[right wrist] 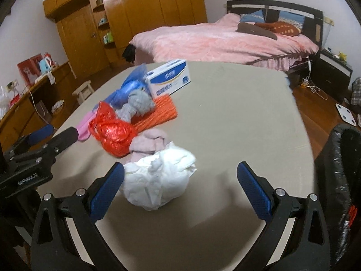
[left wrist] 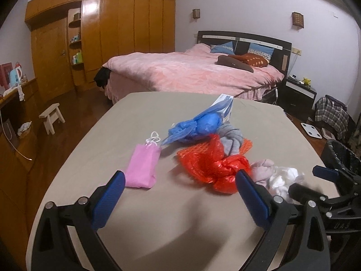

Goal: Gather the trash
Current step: 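Grasp the white tissue ball with the right tool while the left tool grasps the pink sock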

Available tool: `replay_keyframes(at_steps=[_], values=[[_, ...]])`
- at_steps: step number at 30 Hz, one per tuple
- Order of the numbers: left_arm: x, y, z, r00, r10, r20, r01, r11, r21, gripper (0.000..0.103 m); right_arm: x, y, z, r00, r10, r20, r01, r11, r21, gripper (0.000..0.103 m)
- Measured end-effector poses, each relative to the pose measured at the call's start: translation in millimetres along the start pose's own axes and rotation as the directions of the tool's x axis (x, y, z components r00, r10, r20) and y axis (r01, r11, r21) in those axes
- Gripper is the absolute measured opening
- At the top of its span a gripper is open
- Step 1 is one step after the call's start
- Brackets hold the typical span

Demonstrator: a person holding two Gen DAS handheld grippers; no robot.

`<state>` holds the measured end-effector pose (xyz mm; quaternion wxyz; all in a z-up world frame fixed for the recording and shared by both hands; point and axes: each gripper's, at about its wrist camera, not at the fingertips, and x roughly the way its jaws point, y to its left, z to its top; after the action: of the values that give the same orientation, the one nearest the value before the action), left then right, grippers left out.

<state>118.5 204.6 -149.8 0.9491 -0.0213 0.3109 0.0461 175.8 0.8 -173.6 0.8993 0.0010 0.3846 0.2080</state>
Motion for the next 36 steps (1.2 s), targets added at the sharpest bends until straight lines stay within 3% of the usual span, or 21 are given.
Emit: replay_keyframes(at_steps=[7,12,13,18,25,32,36], values=[[2.7,3.7,-2.5,1.0,-0.003,-0.005,0.003,1.0,-0.016,0.096,12.9,5.9,-1.9,0.997,0.045,-0.057,-0.046,0.999,-0.014,0.078],[3.0,3.1,-2.6,1.0,-0.006,-0.005,0.006,1.0,-0.019,0.096,13.4,13.2,-3.1,0.99,0.115,-0.076,-0.118,0.992,-0.035,0.05],[3.4,2.7,-2.4,1.0,-0.008,-0.006,0.008,1.0,-0.02,0.096,12.3,13.9,-3.6,0.989,0.127,-0.078,-0.13,0.991,-0.034,0.048],[2.4,-5.1,-1.6,1.0,-0.022,-0.007,0.022,1.0,-0.015,0.095,4.7,7.3,-0.8,0.988,0.137,-0.066,-0.139,0.99,-0.022,0.024],[3.7,-27.8,-1.0,0.997,-0.08,-0.019,0.08,0.997,-0.016,0.09,-15.0,-27.9,2.6,0.994,0.102,-0.036,-0.101,0.994,0.037,0.023],[14.2,-65.2,-2.7,0.986,-0.156,-0.066,0.156,0.988,-0.012,0.073,-31.8,-61.9,5.0,0.999,0.036,-0.001,-0.036,0.997,0.071,0.023],[24.3,-79.8,-6.4,0.982,-0.162,-0.099,0.161,0.987,-0.015,0.062,-36.3,-74.1,2.8,1.0,0.02,0.006,-0.02,0.996,0.085,0.023]])
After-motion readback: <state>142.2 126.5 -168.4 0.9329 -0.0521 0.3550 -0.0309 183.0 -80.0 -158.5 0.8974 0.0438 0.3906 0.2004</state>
